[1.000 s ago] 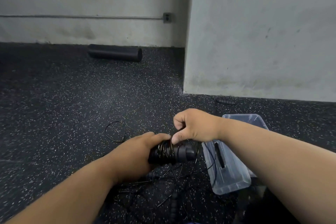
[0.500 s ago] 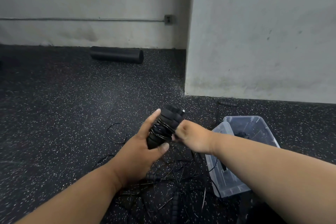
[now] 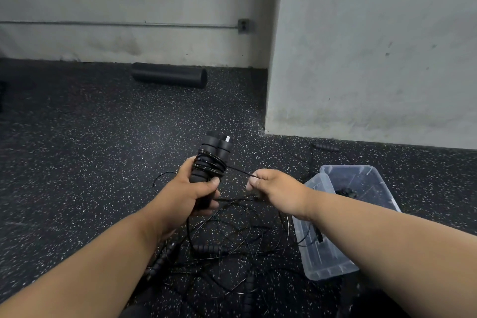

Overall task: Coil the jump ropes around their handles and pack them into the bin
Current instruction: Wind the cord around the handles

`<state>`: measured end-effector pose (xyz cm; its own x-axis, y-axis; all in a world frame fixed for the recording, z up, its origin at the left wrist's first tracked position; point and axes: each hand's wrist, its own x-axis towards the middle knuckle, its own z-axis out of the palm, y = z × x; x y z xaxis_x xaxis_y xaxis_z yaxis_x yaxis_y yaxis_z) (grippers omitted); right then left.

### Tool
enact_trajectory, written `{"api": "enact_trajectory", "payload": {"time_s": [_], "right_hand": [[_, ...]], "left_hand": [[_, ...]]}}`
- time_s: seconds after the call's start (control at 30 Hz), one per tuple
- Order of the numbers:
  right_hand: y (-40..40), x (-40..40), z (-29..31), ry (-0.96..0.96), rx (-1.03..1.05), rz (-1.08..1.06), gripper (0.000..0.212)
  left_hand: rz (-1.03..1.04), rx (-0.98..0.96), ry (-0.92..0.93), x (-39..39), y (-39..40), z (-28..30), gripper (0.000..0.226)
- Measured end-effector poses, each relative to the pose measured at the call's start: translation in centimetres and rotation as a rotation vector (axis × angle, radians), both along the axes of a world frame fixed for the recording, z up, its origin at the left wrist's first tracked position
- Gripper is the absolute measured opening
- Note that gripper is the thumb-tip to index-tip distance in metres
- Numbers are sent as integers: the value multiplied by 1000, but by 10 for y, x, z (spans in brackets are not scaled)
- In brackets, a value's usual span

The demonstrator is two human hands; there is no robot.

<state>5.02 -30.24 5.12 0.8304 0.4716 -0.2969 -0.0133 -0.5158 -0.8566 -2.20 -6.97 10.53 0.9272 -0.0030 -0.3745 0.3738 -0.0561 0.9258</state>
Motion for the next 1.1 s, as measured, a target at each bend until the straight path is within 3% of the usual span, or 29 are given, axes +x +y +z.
{"api": "enact_trajectory", "payload": {"time_s": [0.37,0.47,0.57,0.73,0.97,1.1], "right_hand": [[-8,3,-8,184,100,-118,25],[-18,10,-9,215,184,-243,29],[-20,14,-5,386,273,-448,30],[-24,20,-11,549,255,-669,30],[-46,27,-22,533,126,-910,39],[-50,30,-37,519,54,-936,28]], "left_hand": [[20,47,-60,6,10,3,46],[47,22,-80,7,16,7,41],[49,-10,-91,6,17,10,38],[143,-71,-137,4,11,11,32],[412,-148,-210,18,39,17,32],[441,-143,-257,20,42,16,33]]}}
